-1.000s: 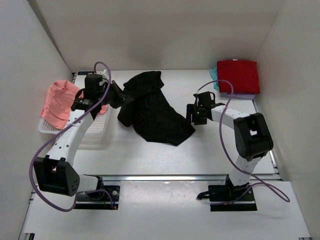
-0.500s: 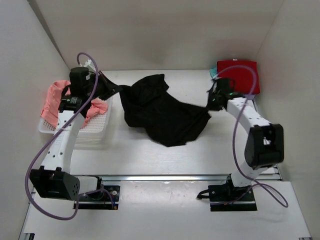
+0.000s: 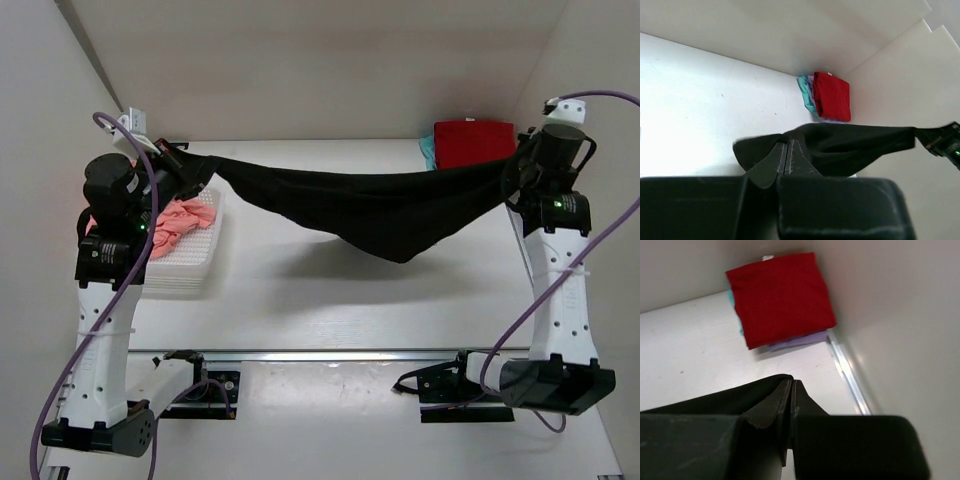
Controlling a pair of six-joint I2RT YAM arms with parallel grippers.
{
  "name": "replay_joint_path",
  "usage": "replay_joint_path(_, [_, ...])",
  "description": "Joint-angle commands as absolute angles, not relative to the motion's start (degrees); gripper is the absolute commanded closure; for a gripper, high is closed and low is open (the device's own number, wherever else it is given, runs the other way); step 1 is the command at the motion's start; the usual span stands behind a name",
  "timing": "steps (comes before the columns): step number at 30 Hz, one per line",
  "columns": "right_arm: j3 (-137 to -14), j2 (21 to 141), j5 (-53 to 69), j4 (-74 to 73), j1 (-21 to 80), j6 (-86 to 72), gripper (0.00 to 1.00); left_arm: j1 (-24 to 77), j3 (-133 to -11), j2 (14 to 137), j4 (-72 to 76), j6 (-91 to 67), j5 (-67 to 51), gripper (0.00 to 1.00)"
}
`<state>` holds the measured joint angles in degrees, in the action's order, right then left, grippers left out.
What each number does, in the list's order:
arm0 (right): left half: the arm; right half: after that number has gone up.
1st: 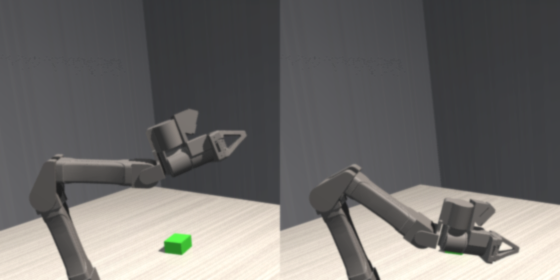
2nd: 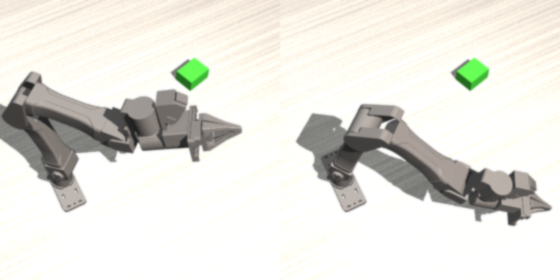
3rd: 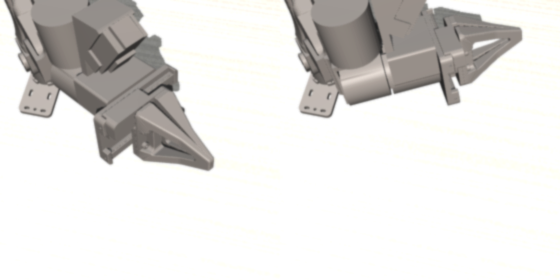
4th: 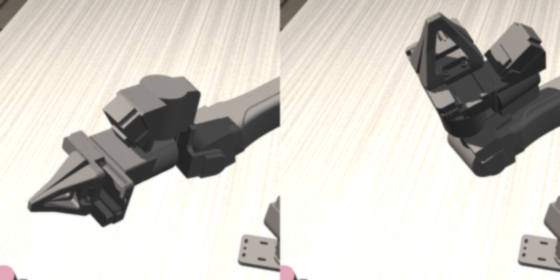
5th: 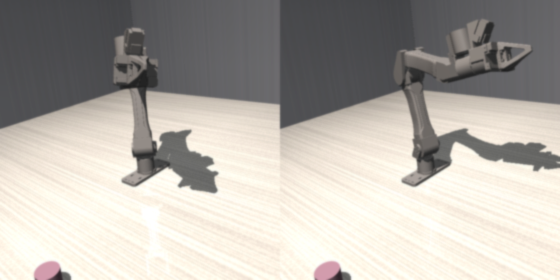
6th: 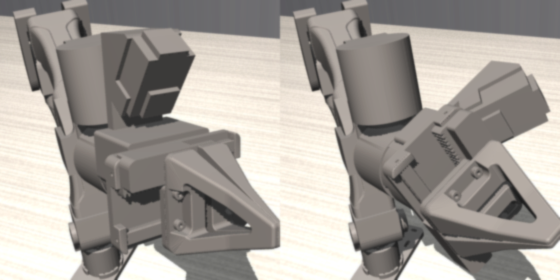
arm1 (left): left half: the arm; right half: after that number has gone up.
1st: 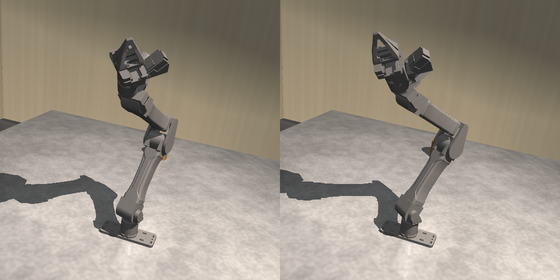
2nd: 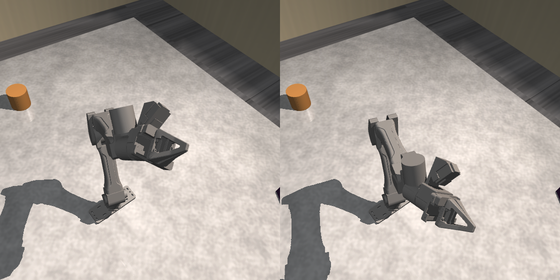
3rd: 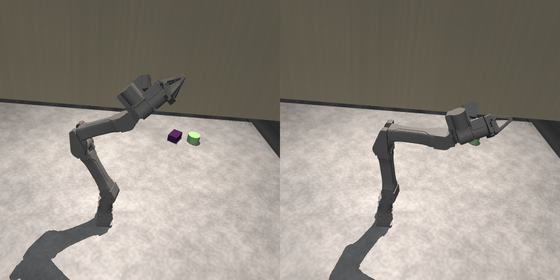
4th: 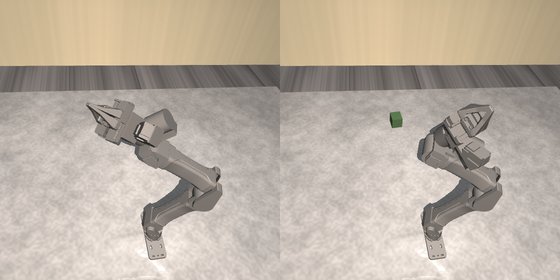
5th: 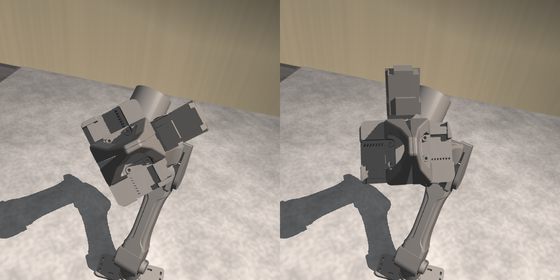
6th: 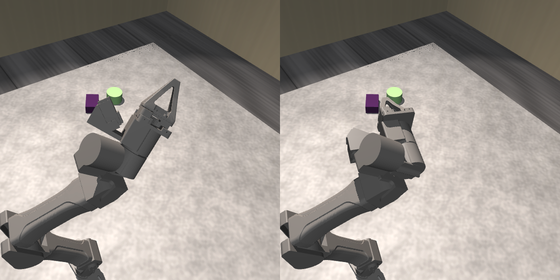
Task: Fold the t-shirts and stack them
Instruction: Flatten out the tshirt
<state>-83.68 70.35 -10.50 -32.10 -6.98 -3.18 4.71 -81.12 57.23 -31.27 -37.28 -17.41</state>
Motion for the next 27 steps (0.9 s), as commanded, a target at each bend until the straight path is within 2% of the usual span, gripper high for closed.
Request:
replay_joint_path(1, [-84.02,65.58,-16.95,-31.29,-8.87,-0.44,1.00,5.62,-81.90,56.51,-31.99,-35.60,-13.19,1.00])
replay_joint_path(6, [-82.18,64.78,-17.67,-30.85,-9.05,1.15,1.00,6.15,-83.15,56.78,-33.48,-33.66,-9.76,1.00])
replay_joint_path(9, [-82.61,68.90,-11.18,-29.89,-9.58,-1.82,1.00,5.72,-82.18,57.91,-33.05,-35.59,-10.37,1.00])
replay_joint_path(11, [-84.54,75.90,-6.62,-28.92,-9.84,-3.16,1.00,5.62,-81.12,59.40,-32.61,-36.99,-10.63,1.00])
replay_joint_path(15, [-96.48,89.45,-1.23,-30.93,-11.25,-8.16,1.00,5.89,-81.12,64.06,-32.08,-37.62,-9.58,1.00])
replay_joint_path(16, [-101.81,94.08,-3.06,-33.72,-10.99,-8.61,0.98,6.24,-81.38,65.46,-32.17,-37.53,-9.23,1.00])
replay_joint_path(17, [-103.78,97.52,-4.38,-36.10,-10.38,-8.61,0.86,6.15,-81.30,66.70,-31.91,-37.36,-9.66,1.00])
replay_joint_path(18, [-107.19,98.69,-6.66,-36.56,-9.85,-8.00,0.80,6.41,-81.56,67.49,-31.90,-37.01,-9.58,1.00])
replay_joint_path(22, [-102.86,97.66,-8.70,-36.21,-9.32,-7.47,0.61,6.33,-79.47,67.06,-31.90,-36.74,-9.84,1.00])
replay_joint_path(27, [-89.06,85.99,-3.96,-35.25,-10.81,-8.43,0.58,6.24,-73.66,64.52,-31.11,-37.00,-12.13,1.00])
